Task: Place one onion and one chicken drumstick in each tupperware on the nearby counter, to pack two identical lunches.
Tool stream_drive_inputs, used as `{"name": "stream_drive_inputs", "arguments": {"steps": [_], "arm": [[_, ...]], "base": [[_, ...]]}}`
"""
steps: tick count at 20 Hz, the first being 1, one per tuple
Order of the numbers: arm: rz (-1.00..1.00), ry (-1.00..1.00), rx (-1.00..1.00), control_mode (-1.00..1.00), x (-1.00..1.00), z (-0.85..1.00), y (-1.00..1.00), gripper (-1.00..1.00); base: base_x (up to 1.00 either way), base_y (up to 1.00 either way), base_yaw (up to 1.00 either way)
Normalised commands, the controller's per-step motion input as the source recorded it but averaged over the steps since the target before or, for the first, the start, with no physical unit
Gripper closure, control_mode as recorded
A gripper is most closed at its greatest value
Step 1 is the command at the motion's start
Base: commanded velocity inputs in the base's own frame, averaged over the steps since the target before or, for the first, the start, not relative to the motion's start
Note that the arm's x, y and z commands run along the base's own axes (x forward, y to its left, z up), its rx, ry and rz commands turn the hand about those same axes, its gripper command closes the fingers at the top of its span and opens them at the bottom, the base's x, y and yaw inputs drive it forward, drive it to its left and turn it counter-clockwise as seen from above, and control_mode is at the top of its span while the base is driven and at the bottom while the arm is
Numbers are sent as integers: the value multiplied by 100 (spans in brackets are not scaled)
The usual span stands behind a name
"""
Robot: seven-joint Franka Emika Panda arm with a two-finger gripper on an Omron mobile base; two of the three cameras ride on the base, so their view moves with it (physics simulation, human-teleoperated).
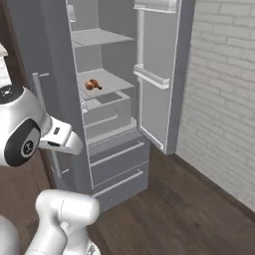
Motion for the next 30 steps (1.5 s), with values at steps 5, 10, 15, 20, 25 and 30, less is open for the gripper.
{"name": "stream_drive_inputs", "arguments": {"steps": [5, 10, 15, 20, 25, 30], "arm": [[0, 0, 0, 100, 0, 0, 0, -100], [0, 0, 0, 100, 0, 0, 0, -100], [0, 0, 0, 100, 0, 0, 0, -100], [0, 0, 0, 100, 0, 0, 0, -100], [0, 0, 0, 100, 0, 0, 0, -100], [0, 0, 0, 100, 0, 0, 0, -100]], "base": [[8, -93, -66], [71, -84, -50], [100, -44, 5], [61, -31, 45], [68, -22, 61], [8, -8, 59]]}}
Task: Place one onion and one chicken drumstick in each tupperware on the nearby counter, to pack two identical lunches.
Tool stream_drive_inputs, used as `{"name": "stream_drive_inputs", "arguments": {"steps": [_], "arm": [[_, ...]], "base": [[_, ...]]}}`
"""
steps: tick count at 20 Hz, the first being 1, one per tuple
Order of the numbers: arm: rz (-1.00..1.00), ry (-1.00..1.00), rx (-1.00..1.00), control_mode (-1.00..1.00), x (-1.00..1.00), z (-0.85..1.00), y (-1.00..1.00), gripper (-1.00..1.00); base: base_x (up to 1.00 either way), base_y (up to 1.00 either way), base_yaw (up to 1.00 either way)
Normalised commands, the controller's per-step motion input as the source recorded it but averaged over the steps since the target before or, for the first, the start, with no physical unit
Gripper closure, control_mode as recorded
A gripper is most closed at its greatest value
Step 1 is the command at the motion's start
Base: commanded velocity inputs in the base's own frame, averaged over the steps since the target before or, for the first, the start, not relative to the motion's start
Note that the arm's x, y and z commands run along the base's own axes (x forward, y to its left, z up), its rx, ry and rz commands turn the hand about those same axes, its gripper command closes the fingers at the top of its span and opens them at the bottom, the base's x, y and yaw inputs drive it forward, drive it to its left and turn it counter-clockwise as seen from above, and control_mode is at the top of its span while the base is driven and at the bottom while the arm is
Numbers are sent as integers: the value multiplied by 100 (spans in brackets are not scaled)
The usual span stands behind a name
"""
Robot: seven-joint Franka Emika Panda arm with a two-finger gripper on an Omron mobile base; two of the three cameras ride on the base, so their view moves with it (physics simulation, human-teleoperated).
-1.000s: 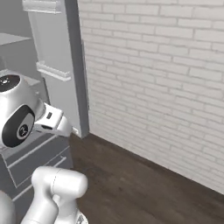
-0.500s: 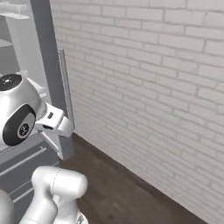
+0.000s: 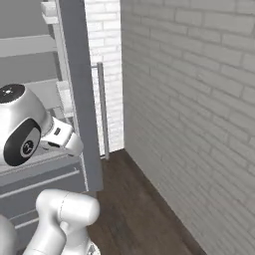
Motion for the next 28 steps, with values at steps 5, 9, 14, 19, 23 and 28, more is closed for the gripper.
{"name": "stream_drive_inputs", "arguments": {"steps": [5, 9, 14, 19, 23, 28], "arm": [[0, 0, 0, 100, 0, 0, 0, -100], [0, 0, 0, 100, 0, 0, 0, -100], [0, 0, 0, 100, 0, 0, 0, -100], [0, 0, 0, 100, 0, 0, 0, -100], [0, 0, 0, 100, 0, 0, 0, -100], [0, 0, 0, 100, 0, 0, 0, -100]], "base": [[-21, -1, 51], [27, 0, 57], [0, 26, 33], [39, 25, 31], [85, 6, 45], [71, 0, 27]]}}
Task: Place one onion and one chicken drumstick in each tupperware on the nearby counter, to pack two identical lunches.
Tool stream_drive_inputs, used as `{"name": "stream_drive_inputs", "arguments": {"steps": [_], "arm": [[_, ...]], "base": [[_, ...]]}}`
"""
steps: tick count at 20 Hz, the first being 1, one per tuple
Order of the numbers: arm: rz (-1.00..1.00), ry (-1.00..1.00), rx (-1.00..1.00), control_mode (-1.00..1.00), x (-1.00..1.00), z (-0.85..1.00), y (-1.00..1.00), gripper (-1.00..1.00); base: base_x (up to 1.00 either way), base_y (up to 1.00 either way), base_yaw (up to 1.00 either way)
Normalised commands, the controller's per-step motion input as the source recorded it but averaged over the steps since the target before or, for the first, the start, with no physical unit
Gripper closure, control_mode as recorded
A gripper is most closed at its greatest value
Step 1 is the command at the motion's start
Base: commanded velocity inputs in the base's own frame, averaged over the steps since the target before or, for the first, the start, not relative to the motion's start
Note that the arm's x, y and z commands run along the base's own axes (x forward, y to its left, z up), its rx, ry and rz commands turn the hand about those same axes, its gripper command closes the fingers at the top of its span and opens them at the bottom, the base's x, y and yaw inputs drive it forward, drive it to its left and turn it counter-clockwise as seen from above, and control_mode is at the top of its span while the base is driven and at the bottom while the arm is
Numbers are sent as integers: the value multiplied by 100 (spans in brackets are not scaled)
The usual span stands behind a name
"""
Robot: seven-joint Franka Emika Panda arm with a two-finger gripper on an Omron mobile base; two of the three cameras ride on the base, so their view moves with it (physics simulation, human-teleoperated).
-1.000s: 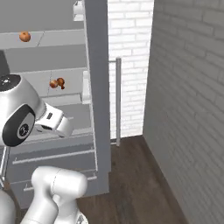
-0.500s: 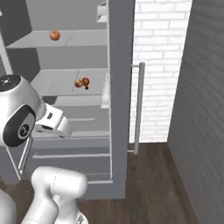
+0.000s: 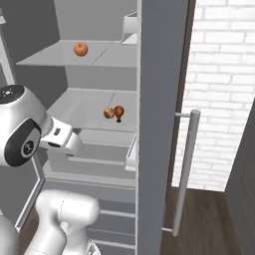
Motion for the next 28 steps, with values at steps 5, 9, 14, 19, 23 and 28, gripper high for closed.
{"name": "stream_drive_inputs", "arguments": {"steps": [5, 9, 14, 19, 23, 28], "arm": [[0, 0, 0, 100, 0, 0, 0, -100], [0, 0, 0, 100, 0, 0, 0, -100], [0, 0, 0, 100, 0, 0, 0, -100], [0, 0, 0, 100, 0, 0, 0, -100], [0, 0, 0, 100, 0, 0, 0, -100], [1, -8, -9, -100, 0, 49, 13, -100]], "base": [[42, 11, 6], [68, 10, 16], [32, 6, 27], [0, 14, 17], [1, 18, 0], [0, 7, 0]]}}
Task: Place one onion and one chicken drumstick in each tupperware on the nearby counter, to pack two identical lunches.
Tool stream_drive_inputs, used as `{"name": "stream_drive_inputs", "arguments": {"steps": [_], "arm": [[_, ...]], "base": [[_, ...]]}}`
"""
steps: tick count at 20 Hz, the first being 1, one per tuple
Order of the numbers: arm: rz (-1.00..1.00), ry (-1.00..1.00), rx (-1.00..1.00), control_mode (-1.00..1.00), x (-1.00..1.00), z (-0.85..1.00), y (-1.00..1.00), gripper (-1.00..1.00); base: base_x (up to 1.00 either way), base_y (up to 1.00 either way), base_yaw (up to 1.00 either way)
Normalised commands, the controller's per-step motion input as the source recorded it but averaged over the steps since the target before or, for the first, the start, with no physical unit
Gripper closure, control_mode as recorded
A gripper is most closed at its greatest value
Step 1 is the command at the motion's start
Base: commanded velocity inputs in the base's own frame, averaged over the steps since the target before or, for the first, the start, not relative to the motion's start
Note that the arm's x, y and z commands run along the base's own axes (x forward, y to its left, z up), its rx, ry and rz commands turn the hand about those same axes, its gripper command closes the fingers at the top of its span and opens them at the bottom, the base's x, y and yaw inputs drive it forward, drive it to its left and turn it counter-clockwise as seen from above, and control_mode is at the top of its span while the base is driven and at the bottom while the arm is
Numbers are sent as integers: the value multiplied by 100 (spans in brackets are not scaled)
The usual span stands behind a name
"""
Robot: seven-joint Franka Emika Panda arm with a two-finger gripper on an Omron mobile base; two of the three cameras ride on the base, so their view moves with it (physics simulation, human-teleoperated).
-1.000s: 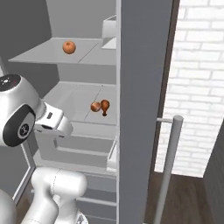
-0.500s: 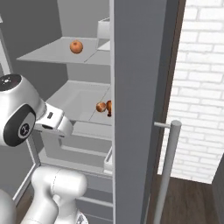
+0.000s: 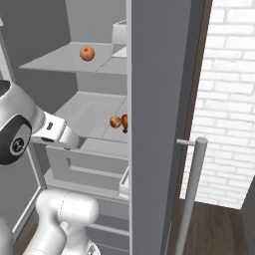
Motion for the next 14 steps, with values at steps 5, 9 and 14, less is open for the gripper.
{"name": "stream_drive_inputs", "arguments": {"steps": [5, 9, 14], "arm": [[9, -27, -14, -100, 0, 100, 9, -100], [21, -10, 0, -100, 23, 82, 0, -100], [15, -12, 0, -100, 21, 87, 6, -100]], "base": [[0, 0, 0], [0, 0, 0], [0, 0, 0]]}}
